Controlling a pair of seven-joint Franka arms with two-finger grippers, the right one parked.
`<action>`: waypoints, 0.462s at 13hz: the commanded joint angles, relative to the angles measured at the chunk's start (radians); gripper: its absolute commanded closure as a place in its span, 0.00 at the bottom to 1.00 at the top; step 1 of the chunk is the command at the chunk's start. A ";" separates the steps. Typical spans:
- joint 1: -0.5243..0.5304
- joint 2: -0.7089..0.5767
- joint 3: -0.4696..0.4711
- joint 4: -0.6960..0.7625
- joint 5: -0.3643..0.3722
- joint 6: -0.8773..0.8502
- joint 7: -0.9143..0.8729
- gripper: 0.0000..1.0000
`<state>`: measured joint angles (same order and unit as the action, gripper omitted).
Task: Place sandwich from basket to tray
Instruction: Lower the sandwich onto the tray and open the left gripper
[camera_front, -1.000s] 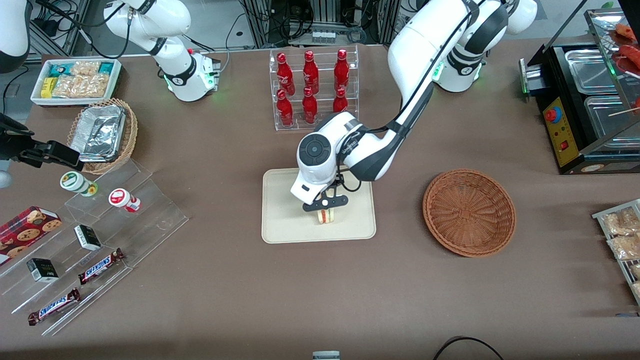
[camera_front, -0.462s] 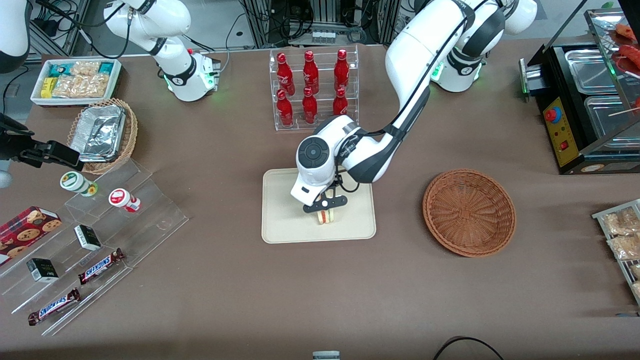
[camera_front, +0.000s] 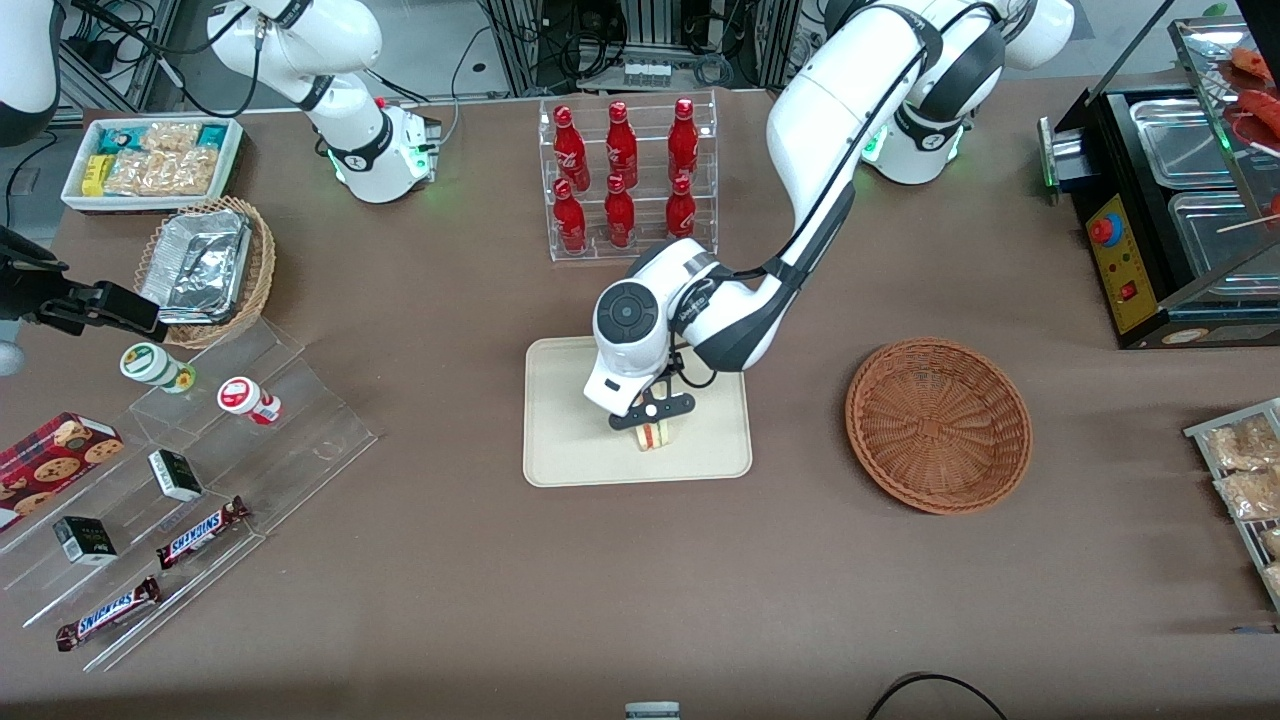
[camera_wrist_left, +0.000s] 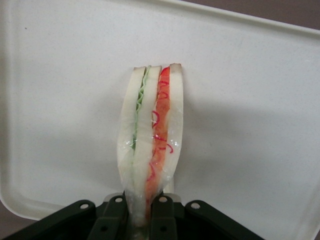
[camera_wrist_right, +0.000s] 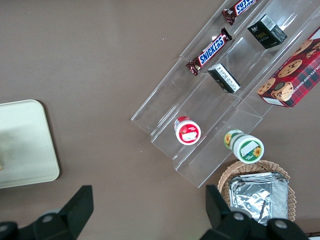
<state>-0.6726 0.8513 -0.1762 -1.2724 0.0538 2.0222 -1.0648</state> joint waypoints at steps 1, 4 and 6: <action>-0.013 0.009 0.012 0.036 -0.008 -0.006 -0.021 0.00; -0.007 -0.027 0.012 0.038 -0.009 -0.022 -0.020 0.00; -0.001 -0.052 0.014 0.038 -0.009 -0.048 -0.017 0.00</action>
<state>-0.6706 0.8359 -0.1748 -1.2347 0.0538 2.0086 -1.0692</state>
